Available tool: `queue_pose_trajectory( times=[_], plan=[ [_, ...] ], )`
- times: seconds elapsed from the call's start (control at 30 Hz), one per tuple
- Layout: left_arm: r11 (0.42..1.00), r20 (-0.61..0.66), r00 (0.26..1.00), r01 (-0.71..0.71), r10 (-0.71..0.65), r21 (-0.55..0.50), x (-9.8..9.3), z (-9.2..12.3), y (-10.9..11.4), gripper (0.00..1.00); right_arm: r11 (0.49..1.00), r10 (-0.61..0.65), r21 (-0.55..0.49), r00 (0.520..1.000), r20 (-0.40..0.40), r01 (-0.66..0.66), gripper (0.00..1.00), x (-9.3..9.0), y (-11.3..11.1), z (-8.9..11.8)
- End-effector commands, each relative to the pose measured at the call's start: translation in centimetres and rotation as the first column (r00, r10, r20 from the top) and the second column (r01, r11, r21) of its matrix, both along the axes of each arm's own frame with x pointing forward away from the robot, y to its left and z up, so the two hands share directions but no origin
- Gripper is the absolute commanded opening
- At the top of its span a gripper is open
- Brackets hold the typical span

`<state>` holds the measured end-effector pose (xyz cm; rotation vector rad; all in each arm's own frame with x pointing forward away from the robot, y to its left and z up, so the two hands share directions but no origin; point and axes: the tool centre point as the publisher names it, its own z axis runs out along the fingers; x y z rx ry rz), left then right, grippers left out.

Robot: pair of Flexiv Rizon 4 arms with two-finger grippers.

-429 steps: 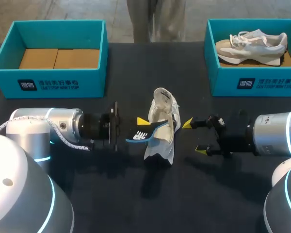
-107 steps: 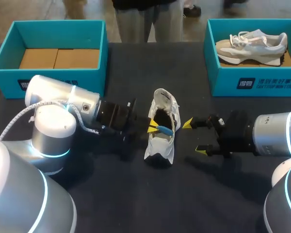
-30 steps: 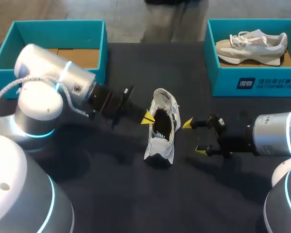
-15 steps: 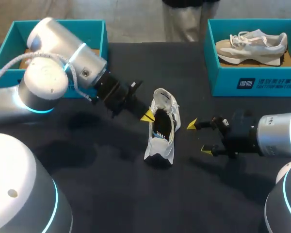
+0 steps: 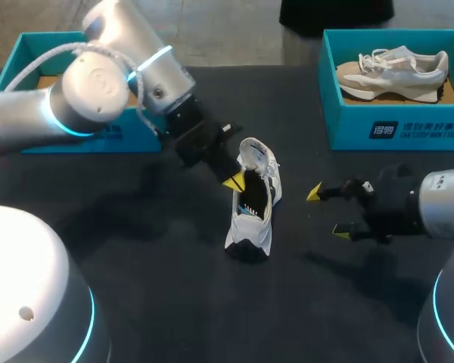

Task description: Take the shoe out of the shoebox, open the shoe tongue, remove and reinsert the insole, then place the shoe into the shoebox

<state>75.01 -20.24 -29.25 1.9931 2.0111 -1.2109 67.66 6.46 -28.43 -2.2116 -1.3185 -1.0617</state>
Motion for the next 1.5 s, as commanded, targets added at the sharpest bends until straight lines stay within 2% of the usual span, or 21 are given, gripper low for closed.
queue_pose_trajectory(
  times=[0.03, 0.27, 0.5, 0.67, 1.3, 1.5],
  plan=[
    [0.986, 0.018, 0.995, 0.097, -0.1, 0.138, 0.4, -0.1, -0.6, 0.0, 0.998, 0.009, -0.062, 1.0, -0.029, -0.011, 1.0, -0.8, -1.0, 1.5],
    [0.968, 0.035, 0.983, 0.171, -0.18, 0.185, 0.1, -0.2, -0.7, 0.0, 0.987, 0.03, -0.156, 0.999, -0.043, -0.036, 1.0, -1.3, -2.1, 2.4],
    [0.958, 0.054, 0.976, 0.196, -0.212, 0.209, 0.1, -0.1, -0.7, 0.0, 0.981, 0.009, -0.193, 0.999, -0.044, -0.017, 1.0, -1.7, -3.6, 3.3],
    [0.967, 0.084, 0.976, 0.181, -0.199, 0.181, 0.3, -0.1, -0.7, 0.0, 0.983, -0.002, -0.184, 0.999, -0.033, -0.004, 1.0, -1.8, -3.9, 3.7],
    [0.967, 0.084, 0.976, 0.181, -0.199, 0.181, 0.3, -0.1, -0.7, 0.0, 0.986, -0.005, -0.167, 0.999, -0.033, -0.001, 1.0, -1.9, -3.9, 3.7],
    [0.929, 0.174, 0.964, 0.129, -0.199, 0.348, 0.1, -0.7, -0.4, 0.0, 0.986, -0.005, -0.167, 0.999, -0.033, -0.001, 1.0, -1.9, -3.9, 3.7]
  ],
)
